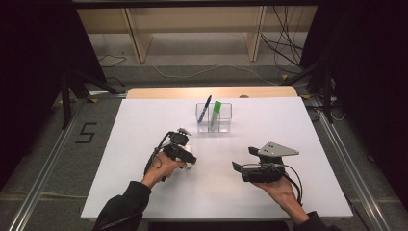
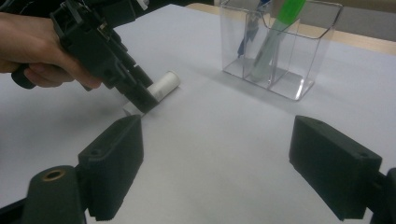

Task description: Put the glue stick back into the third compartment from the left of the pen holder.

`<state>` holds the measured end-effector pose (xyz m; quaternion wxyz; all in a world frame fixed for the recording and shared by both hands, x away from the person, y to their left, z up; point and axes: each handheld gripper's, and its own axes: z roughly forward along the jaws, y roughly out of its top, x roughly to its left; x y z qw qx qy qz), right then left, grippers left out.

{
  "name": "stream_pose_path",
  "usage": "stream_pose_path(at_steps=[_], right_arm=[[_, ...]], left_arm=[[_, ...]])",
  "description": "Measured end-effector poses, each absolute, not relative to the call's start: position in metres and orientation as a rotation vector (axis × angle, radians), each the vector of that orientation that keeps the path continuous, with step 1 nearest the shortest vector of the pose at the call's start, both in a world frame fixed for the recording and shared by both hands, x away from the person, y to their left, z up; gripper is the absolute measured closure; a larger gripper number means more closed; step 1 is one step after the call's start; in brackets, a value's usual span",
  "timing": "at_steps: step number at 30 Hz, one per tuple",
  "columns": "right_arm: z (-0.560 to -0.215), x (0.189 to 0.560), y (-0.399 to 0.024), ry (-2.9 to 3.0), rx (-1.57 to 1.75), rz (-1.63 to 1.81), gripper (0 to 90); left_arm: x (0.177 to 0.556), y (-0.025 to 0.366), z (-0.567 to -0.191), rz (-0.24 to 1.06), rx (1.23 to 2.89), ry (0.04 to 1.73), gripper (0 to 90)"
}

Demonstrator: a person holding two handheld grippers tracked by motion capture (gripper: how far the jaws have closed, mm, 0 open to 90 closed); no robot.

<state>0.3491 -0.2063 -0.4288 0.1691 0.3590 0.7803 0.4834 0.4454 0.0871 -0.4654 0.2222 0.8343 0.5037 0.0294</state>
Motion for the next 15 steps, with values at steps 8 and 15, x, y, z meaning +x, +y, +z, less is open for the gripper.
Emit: stream_pose_path(at_steps=[8,15], right_arm=[[-0.4292,0.3496,-0.2061,2.219,1.016,1.374,18.5],[-0.4289,0.3492,-0.2064,2.217,1.021,1.376,18.5]], left_arm=[[0.4466,0.0861,-0.4657,0.088,2.335,1.379,45.6],[0.4448,0.0855,-0.4632,0.081,2.387,1.347,50.7]])
